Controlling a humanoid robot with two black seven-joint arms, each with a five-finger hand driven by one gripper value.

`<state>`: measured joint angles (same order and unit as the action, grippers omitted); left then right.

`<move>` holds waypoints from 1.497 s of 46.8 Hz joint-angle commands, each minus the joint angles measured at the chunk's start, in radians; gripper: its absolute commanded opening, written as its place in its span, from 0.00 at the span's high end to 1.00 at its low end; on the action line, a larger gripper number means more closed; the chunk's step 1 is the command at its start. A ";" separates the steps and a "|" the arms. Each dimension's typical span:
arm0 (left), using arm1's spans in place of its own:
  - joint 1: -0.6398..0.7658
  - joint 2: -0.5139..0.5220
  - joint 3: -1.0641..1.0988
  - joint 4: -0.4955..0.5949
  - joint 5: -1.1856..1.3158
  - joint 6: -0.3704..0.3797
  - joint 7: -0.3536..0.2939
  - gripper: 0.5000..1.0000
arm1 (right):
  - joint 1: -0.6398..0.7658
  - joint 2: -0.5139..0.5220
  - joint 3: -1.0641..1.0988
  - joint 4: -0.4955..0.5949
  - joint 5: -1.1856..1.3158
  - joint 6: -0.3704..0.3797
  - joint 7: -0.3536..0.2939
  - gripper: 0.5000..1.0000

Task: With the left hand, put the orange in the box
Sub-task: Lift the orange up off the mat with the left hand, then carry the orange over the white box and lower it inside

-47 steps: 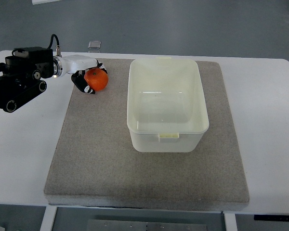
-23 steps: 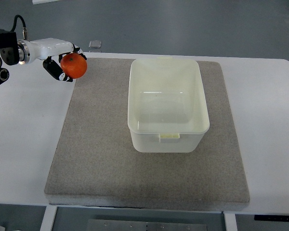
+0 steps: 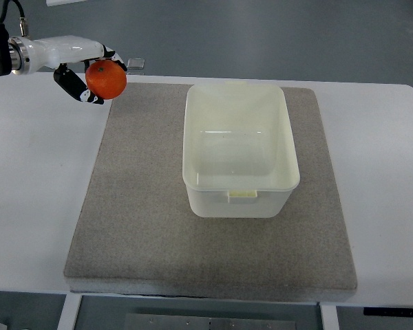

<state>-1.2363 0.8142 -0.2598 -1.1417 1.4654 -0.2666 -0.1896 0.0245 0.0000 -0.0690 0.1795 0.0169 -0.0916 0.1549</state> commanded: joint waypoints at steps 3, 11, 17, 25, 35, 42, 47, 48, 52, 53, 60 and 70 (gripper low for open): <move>-0.028 0.017 -0.018 -0.053 -0.003 -0.006 -0.008 1.00 | 0.000 0.000 0.000 0.000 0.000 0.000 0.000 0.14; -0.028 0.037 -0.093 -0.164 -0.003 -0.057 -0.008 1.00 | 0.000 0.000 0.000 0.000 0.000 0.000 0.000 0.14; -0.031 0.034 -0.151 -0.214 -0.003 -0.121 -0.008 1.00 | 0.000 0.000 0.000 0.000 0.000 0.000 0.000 0.14; -0.034 -0.022 -0.162 -0.245 -0.002 -0.148 -0.008 1.00 | 0.000 0.000 0.000 0.000 0.000 0.000 0.000 0.14; -0.046 -0.124 -0.156 -0.240 0.013 -0.149 -0.001 1.00 | 0.000 0.000 0.000 0.000 0.000 0.000 0.000 0.14; -0.048 -0.196 -0.150 -0.239 0.049 -0.152 0.004 1.00 | 0.000 0.000 0.000 0.000 0.000 0.001 0.000 0.14; -0.042 -0.248 -0.150 -0.218 0.116 -0.152 0.007 1.00 | 0.000 0.000 0.000 0.000 0.000 0.000 0.000 0.14; -0.040 -0.259 -0.150 -0.211 0.128 -0.152 0.007 1.00 | 0.000 0.000 0.000 0.000 0.000 0.000 0.000 0.14; -0.032 -0.299 -0.148 -0.191 0.154 -0.151 0.010 1.00 | 0.000 0.000 0.000 0.000 0.000 0.000 0.000 0.14; -0.031 -0.309 -0.147 -0.184 0.158 -0.151 0.010 1.00 | 0.000 0.000 0.000 0.000 0.000 0.000 0.000 0.14; -0.026 -0.374 -0.121 -0.129 0.196 -0.149 0.012 1.00 | 0.000 0.000 0.000 0.000 0.000 0.001 0.000 0.14; -0.025 -0.423 -0.110 -0.087 0.220 -0.148 0.013 1.00 | 0.000 0.000 0.000 0.000 0.000 0.000 0.000 0.14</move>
<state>-1.2609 0.4077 -0.3705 -1.2435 1.6792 -0.4146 -0.1771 0.0244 0.0000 -0.0690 0.1795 0.0170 -0.0916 0.1548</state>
